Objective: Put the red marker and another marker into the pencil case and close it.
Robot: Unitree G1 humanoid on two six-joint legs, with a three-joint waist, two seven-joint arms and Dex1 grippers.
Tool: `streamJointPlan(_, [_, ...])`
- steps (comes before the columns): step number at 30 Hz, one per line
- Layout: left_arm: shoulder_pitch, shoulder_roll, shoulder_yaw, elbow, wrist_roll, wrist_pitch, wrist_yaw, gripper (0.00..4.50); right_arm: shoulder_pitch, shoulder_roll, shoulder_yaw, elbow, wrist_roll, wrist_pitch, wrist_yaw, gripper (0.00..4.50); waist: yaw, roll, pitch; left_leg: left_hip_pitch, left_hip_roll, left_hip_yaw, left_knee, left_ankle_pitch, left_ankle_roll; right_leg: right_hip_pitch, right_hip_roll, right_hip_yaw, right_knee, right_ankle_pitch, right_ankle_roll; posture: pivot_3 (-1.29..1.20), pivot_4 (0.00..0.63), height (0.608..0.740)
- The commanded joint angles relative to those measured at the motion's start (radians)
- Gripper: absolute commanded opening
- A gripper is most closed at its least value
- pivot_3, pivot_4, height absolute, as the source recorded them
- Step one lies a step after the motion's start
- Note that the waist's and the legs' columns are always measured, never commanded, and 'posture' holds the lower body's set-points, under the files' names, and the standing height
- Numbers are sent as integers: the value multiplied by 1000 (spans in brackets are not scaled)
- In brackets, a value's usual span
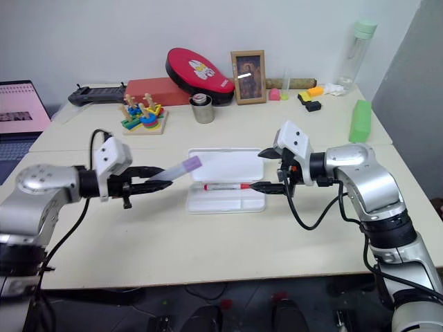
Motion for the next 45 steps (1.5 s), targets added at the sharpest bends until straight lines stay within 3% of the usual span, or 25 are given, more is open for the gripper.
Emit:
streamJointPlan(1, [-146,-32,-149,122,97,-82,-159,1206,36,-43,-55,-66,22,19,-23,4500,1,0,0,0,0,-1,0,0,0,0,0,-1,0,0,0,0,150,740])
streamJointPlan(7, [-310,-83,-293,323,214,-178,-316,1206,108,-82,-108,-156,45,61,-74,4500,-6,0,0,-1,0,0,0,0,0,0,0,-1,0,0,0,0,150,740])
streamJointPlan(14, [-382,-149,-330,459,297,-204,-330,1206,171,-96,-139,-268,87,128,-132,4500,-11,0,0,-1,0,0,0,0,0,0,0,0,1,-3,5,0,150,740])
streamJointPlan(45, [-341,-234,-323,503,392,-194,-250,1206,200,-114,-134,-308,150,153,-217,4500,-8,0,0,-1,0,-1,2,0,1,1,0,0,2,-3,5,0,150,740])
